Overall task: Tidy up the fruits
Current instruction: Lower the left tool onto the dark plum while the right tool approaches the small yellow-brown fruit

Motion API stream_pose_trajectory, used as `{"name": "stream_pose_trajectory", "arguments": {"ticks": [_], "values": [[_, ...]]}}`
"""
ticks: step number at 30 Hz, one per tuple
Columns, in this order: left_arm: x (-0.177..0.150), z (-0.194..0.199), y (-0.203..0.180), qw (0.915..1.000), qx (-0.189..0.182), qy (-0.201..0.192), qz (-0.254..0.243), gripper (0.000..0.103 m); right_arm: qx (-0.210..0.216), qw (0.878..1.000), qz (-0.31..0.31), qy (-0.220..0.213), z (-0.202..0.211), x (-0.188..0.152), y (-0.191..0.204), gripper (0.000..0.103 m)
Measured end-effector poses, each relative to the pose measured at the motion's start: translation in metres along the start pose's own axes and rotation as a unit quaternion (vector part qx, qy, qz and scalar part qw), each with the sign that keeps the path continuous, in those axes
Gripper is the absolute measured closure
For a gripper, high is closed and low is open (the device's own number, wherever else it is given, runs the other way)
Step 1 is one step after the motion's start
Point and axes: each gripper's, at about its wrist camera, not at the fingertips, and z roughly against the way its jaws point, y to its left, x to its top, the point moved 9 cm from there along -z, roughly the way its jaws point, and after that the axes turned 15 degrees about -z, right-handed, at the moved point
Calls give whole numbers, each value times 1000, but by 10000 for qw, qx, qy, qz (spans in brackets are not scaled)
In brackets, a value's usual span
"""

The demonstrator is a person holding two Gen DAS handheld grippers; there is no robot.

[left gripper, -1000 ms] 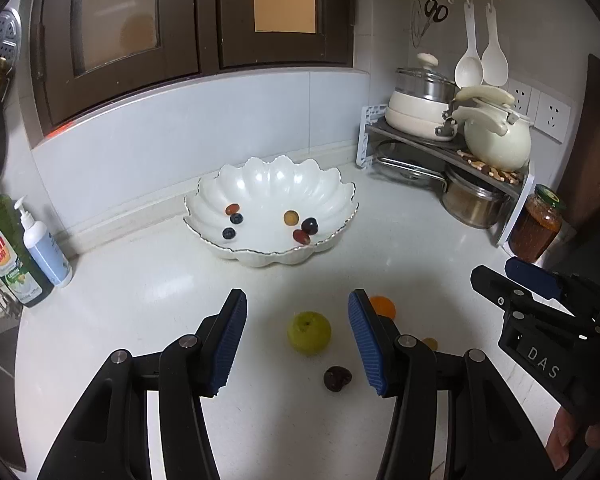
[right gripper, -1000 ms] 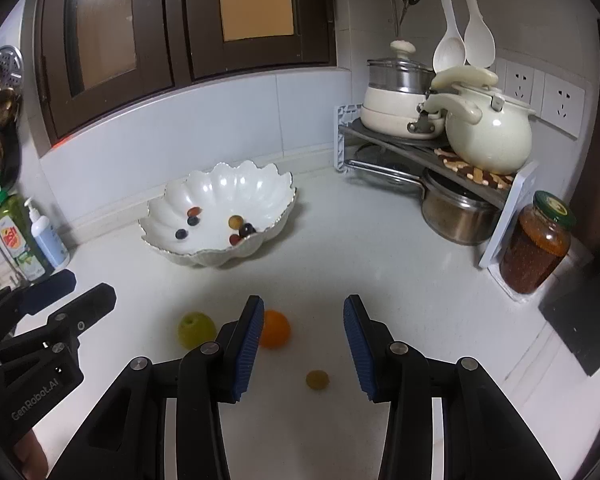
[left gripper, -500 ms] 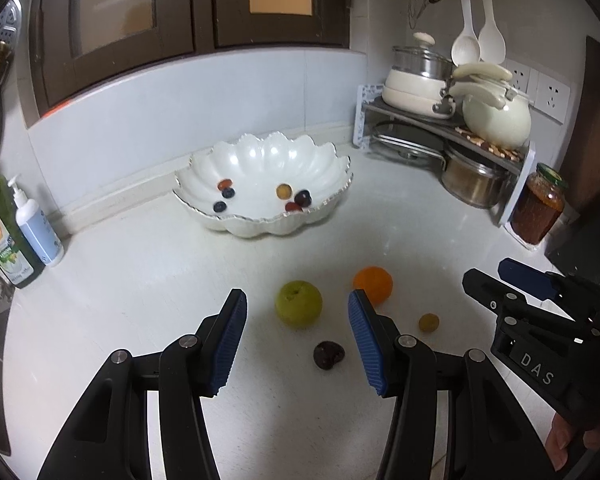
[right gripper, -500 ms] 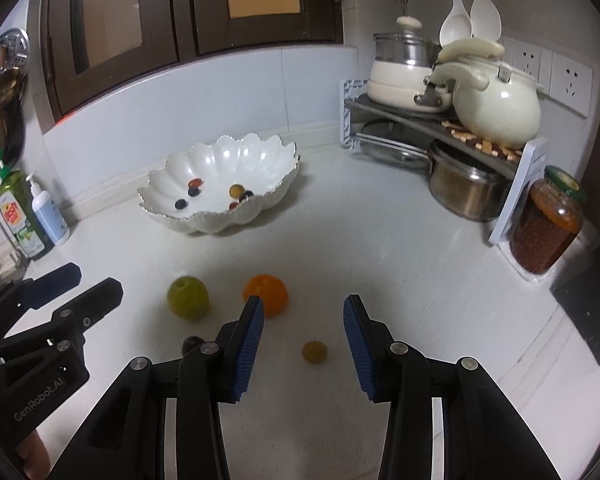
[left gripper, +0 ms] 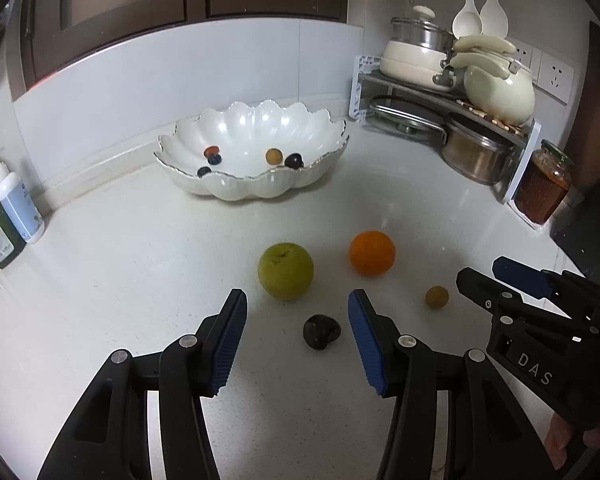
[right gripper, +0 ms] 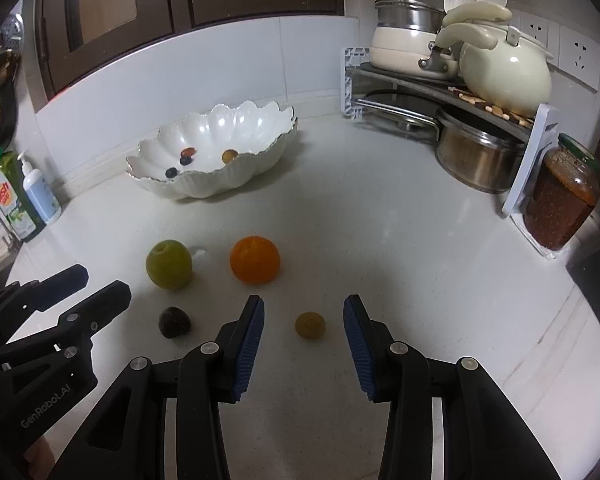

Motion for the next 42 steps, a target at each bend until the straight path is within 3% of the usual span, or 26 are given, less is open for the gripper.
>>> {"name": "stream_pose_trajectory", "arguments": {"ticks": [31, 35, 42], "values": [[-27, -60, -23, 9976, -410, 552, -10, 52, 38, 9987, -135, 485, -53, -21, -5, 61], [-27, -65, -23, 9975, -386, 598, -26, 57, 4, 9985, -136, 523, -58, -19, -8, 63], [-28, -70, -25, 9967, -441, 683, -24, 71, 65, 9980, -98, 626, -63, -21, -7, 77]]}}
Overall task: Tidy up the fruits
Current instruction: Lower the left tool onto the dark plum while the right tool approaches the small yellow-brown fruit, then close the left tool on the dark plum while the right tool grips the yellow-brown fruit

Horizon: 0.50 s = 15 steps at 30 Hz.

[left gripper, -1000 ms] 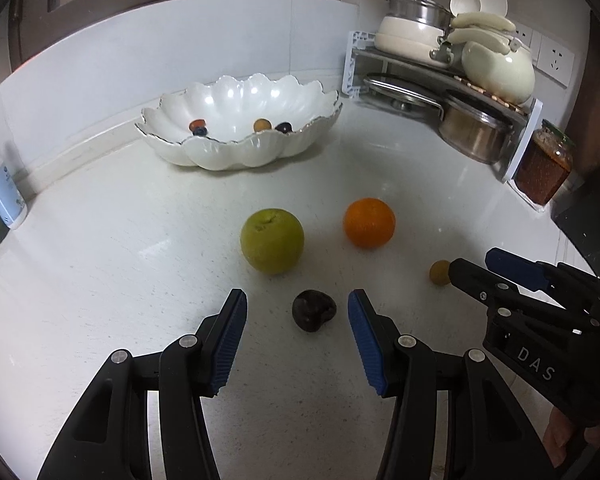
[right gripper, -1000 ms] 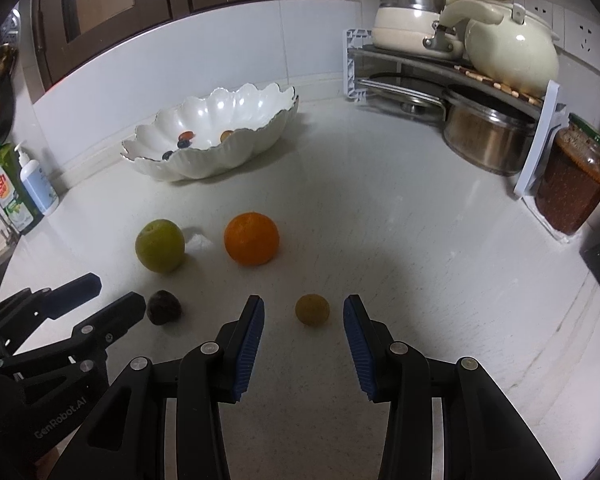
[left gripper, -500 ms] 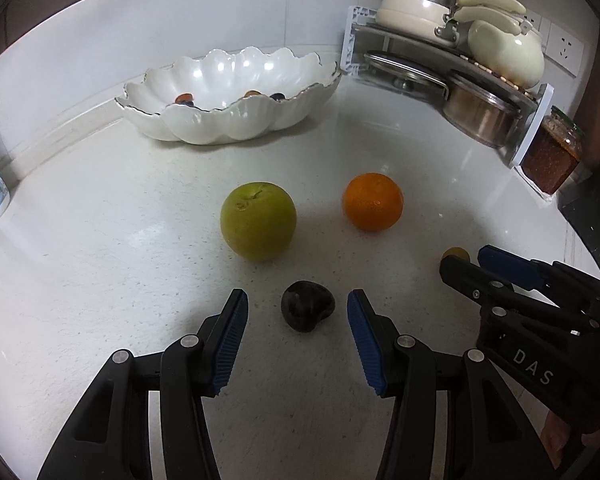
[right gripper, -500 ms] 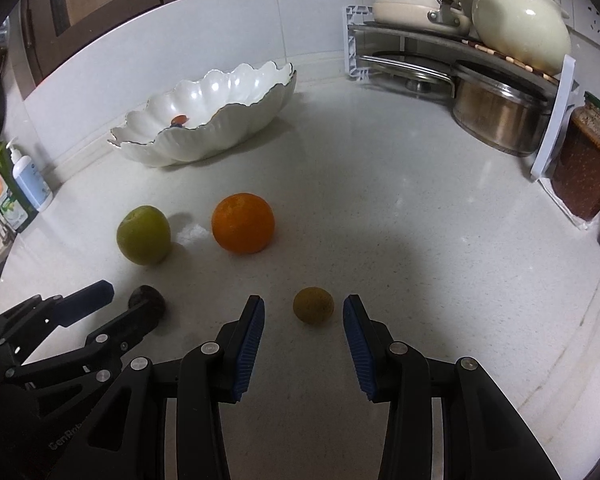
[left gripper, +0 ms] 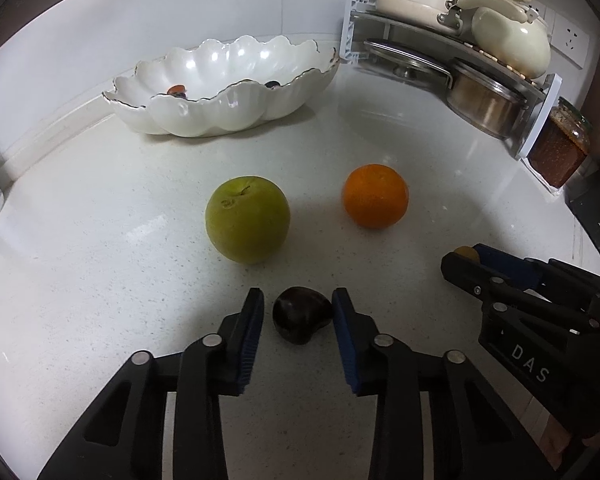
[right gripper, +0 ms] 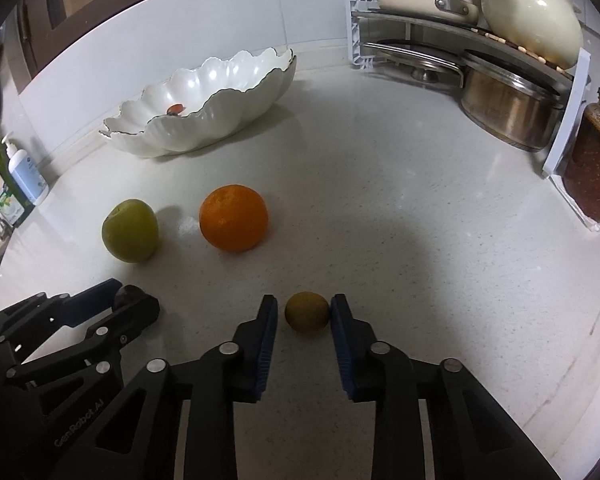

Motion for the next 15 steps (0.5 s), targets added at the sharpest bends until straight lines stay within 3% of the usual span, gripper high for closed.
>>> {"name": "stream_pose_trajectory", "arguments": {"ticks": [15], "values": [[7, 16, 2, 9998, -80, -179, 61, 73, 76, 9999, 64, -85, 14, 0, 9, 78]]}}
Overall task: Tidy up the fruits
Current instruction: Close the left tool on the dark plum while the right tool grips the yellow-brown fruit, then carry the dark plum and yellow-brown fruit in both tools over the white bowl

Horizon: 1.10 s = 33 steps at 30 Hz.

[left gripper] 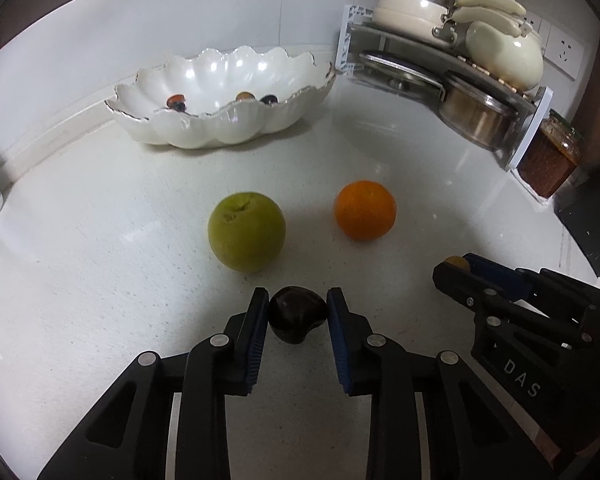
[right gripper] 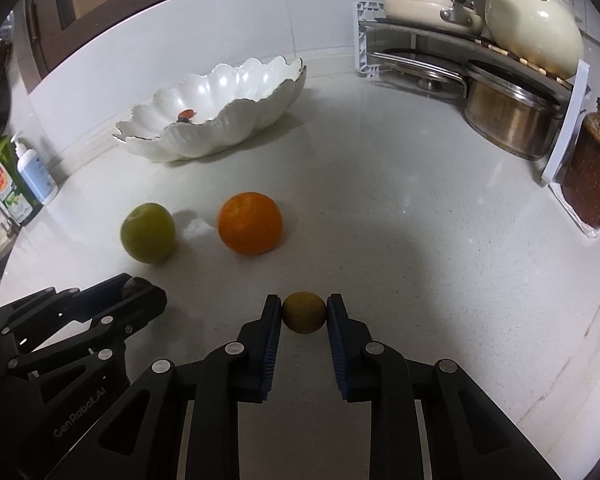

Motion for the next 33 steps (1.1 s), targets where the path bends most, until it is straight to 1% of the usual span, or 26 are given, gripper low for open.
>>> {"name": "stream_pose_trajectory", "arguments": {"ticks": [14, 33], "values": [[12, 38, 17, 9992, 104, -373, 23, 73, 83, 9995, 61, -309, 33, 8, 20, 78], [31, 95, 57, 9946, 341, -983, 19, 73, 263, 9959, 206, -842, 75, 29, 70, 78]]}}
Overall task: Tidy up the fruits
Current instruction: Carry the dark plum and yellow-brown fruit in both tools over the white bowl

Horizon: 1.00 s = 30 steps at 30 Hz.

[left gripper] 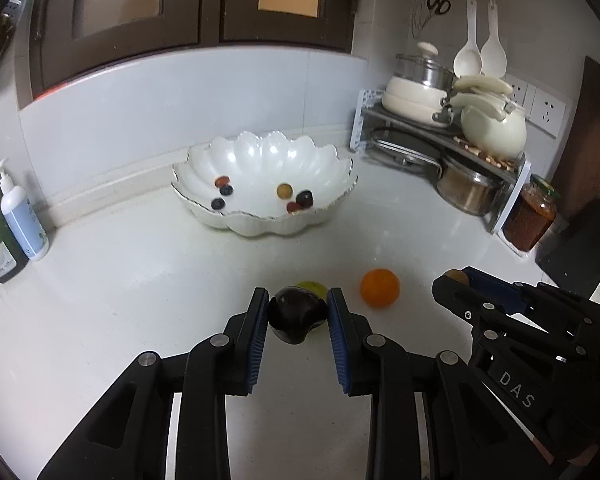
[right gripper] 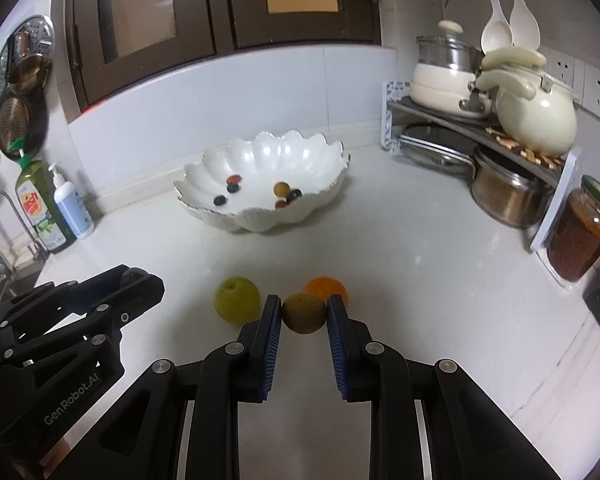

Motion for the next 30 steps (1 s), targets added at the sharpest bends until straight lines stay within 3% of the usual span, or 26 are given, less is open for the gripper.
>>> {"name": "stream_pose_trajectory", "arguments": {"ticks": [19, 30], "values": [[30, 20, 35, 9992, 185, -360, -2, 73, 113, 9989, 74, -445, 15, 33, 38, 78], [47, 13, 61, 9984, 352, -443, 1, 73, 87, 9984, 90, -543, 1, 53, 57, 78]]}}
